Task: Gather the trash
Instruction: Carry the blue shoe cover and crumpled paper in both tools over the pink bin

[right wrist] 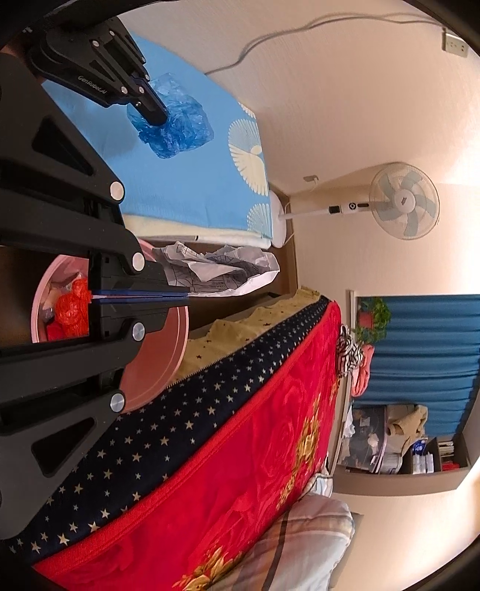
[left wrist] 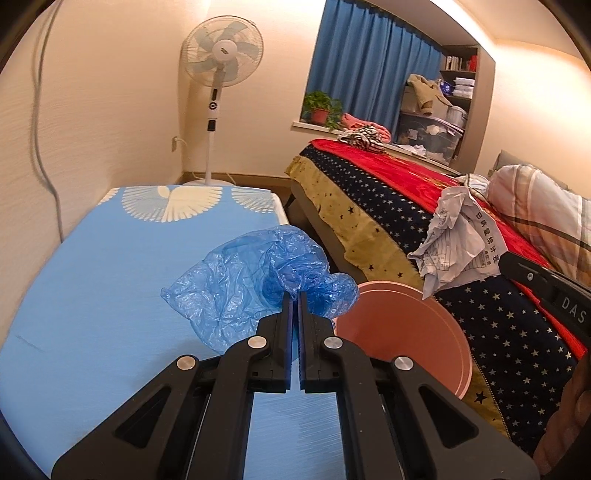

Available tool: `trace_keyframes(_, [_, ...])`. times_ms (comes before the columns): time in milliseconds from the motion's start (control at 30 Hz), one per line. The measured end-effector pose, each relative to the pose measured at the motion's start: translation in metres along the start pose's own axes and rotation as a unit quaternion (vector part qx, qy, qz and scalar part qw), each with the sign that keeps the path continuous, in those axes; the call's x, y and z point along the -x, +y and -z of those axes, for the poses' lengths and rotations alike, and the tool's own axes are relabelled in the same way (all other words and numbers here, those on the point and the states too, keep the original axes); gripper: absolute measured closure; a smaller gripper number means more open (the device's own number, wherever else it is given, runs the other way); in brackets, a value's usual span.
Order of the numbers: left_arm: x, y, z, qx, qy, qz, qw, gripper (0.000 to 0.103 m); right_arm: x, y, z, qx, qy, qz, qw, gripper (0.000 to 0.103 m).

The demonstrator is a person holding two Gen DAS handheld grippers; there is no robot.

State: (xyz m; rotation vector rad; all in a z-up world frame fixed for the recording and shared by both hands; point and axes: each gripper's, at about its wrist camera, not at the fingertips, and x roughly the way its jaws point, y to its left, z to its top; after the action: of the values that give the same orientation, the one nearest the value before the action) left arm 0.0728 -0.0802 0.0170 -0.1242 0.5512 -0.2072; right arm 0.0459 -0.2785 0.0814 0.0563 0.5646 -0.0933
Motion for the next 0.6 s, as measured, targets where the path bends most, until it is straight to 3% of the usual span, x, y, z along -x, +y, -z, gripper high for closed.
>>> trace_keyframes(600, [-0.026, -0.045, 0.005, -0.024, 0.002, 0.055, 0.9982, 0.101, -0.008, -0.035, -0.005, -0.029, -0.01, 0.048, 0.998, 0.103])
